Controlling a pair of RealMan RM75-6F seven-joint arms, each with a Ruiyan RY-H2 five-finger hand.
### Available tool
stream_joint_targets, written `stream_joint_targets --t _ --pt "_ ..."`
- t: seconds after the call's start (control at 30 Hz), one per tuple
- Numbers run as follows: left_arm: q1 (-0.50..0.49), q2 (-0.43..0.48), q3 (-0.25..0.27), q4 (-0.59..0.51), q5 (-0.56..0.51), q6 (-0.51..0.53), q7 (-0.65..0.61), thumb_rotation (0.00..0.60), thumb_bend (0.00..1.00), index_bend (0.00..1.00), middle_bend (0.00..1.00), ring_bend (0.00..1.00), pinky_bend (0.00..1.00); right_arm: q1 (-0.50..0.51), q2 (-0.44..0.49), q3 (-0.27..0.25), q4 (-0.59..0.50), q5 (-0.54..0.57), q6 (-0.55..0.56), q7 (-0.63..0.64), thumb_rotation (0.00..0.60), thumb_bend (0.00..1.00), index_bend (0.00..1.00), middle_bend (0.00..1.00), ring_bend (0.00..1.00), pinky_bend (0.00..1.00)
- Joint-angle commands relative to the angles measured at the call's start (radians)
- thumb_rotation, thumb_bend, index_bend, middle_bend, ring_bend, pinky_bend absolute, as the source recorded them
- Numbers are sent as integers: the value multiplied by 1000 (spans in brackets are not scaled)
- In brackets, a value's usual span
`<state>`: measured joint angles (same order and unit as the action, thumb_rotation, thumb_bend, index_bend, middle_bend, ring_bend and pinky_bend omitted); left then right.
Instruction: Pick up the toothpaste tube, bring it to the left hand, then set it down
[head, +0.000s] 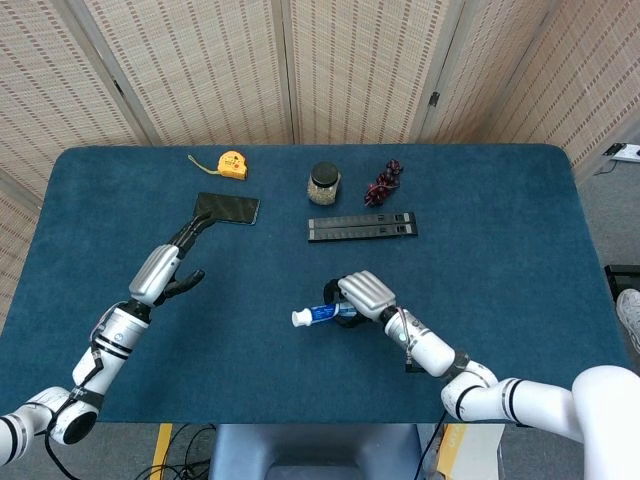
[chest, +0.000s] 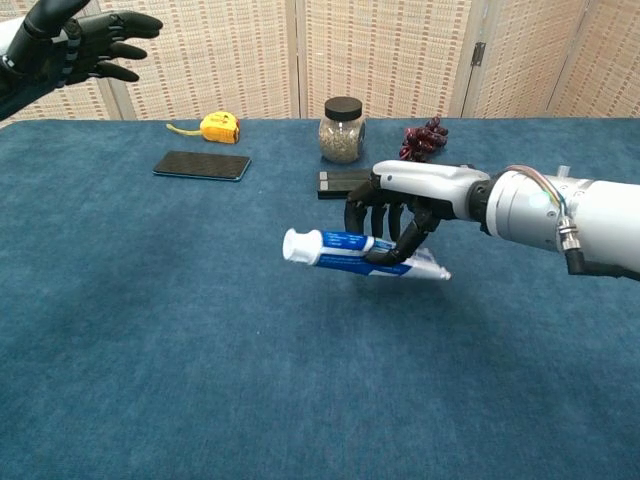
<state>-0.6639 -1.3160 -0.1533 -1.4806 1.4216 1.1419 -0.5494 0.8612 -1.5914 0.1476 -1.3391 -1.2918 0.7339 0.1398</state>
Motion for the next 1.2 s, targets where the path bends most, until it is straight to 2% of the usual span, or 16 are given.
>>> stream_joint_targets --t 0.03,0.13,0.2,0.27,0.3,0.4,0.43,0.47,0.53,0.57,0.63,0.7,0.87,1.07,1.2 --pt "11 3 0 8 -9 2 -3 0 8 0 0 0 135 -4 21 -5 -15 11 -14 -2 600 173 186 251 231 256" --pt "24 9 -1 18 -22 2 -2 0 8 0 0 0 134 -14 59 -8 -47 12 -5 -19 600 155 71 170 154 208" --pt "35 18 -2 25 -36 -1 7 0 8 0 0 0 134 -31 101 -10 -82 -2 31 -41 600 154 38 142 116 186" --pt "47 28 -8 27 -60 0 27 28 9 0 0 0 133 -55 143 -11 -118 -13 79 -64 600 154 35 137 99 176" --pt "56 36 -12 26 -76 5 42 60 9 0 0 0 133 -74 177 -11 -148 -15 110 -77 600 154 35 138 97 175" --pt "84 66 -20 4 -131 4 87 231 9 0 0 0 133 -127 275 -16 -225 -17 184 -110 600 174 35 174 98 175" --pt "94 76 -22 -7 -147 7 99 315 9 0 0 0 133 -144 307 -19 -248 -18 206 -119 600 195 35 191 104 175" --pt "109 85 -28 -18 -168 20 112 428 9 0 0 0 133 -170 347 -25 -275 -21 240 -131 600 217 35 206 110 175" --pt "132 94 -32 -28 -196 44 153 576 9 0 0 0 133 -210 403 -36 -308 -30 289 -144 600 268 59 230 126 182" --pt "147 101 -31 -36 -211 55 180 600 9 0 0 0 133 -238 435 -44 -326 -38 323 -144 600 296 72 240 133 187" --pt "170 114 -30 -56 -238 73 221 600 33 3 0 0 133 -282 477 -59 -342 -54 374 -142 600 370 109 267 155 202" --pt "198 127 -28 -72 -260 107 280 600 64 16 0 0 133 -335 514 -79 -349 -79 437 -131 600 397 127 283 177 219" --pt "274 137 -7 -103 -279 225 437 600 74 61 18 2 134 -456 557 -129 -334 -129 568 -91 600 400 161 286 186 226" --pt "363 150 54 -161 -240 319 552 600 74 76 21 2 134 -574 544 -165 -300 -168 696 -61 600 400 162 293 191 226" --pt "410 157 90 -201 -195 364 594 600 74 76 21 2 133 -624 539 -181 -297 -188 738 -48 600 380 166 306 200 226"
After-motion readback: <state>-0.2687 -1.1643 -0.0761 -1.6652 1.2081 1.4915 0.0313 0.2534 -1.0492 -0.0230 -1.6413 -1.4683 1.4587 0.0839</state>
